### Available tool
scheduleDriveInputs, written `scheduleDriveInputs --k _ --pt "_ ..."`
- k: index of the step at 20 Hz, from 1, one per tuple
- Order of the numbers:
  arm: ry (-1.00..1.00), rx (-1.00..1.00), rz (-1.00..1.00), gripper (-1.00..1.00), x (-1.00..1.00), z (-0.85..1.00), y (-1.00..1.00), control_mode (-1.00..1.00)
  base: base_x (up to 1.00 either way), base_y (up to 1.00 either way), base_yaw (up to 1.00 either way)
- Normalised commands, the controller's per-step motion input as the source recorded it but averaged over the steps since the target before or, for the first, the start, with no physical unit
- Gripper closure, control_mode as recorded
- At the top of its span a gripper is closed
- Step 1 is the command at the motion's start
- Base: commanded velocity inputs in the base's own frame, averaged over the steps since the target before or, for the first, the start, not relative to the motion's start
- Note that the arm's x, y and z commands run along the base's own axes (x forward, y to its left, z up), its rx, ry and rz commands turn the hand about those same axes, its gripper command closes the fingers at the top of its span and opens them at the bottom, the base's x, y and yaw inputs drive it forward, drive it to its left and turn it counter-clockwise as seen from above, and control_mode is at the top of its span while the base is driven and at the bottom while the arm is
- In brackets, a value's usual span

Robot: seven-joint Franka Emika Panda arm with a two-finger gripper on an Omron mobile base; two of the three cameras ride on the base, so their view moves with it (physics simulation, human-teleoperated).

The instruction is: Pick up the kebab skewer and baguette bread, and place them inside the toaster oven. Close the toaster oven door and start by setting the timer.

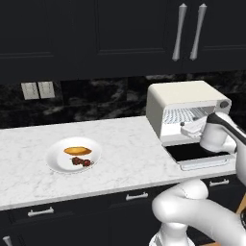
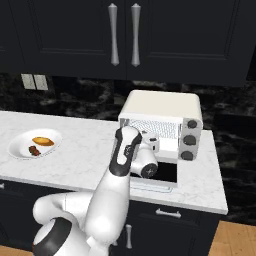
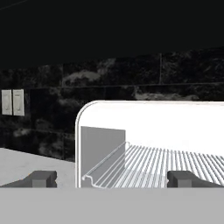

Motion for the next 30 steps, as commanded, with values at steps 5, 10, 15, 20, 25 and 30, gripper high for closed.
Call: scheduleDriveInputs --k 5,10,15,20,25,30 --pt "0.00 0.00 0.00 -1.00 0.30 -0.09 -0.12 -1.00 0.00 0.00 0.00" --pt "0.05 0.00 0.00 -1.00 0.14 -0.11 -0.28 -1.00 0.00 0.00 0.00" --pt "0.04 0.00 0.00 -1.00 0.38 -0.09 -0.16 -1.00 0.00 0.00 0.00" --pt "0.01 0.00 0.00 -1.00 0.28 -0.10 -0.18 -1.00 0.00 0.00 0.00" --pt "0.03 0.00 0.00 -1.00 0.39 -0.33 0.00 -1.00 0.00 0.00 0.00" --pt "0.01 0.00 0.00 -1.00 0.39 -0.22 0.00 -1.00 0.00 0.00 0.00"
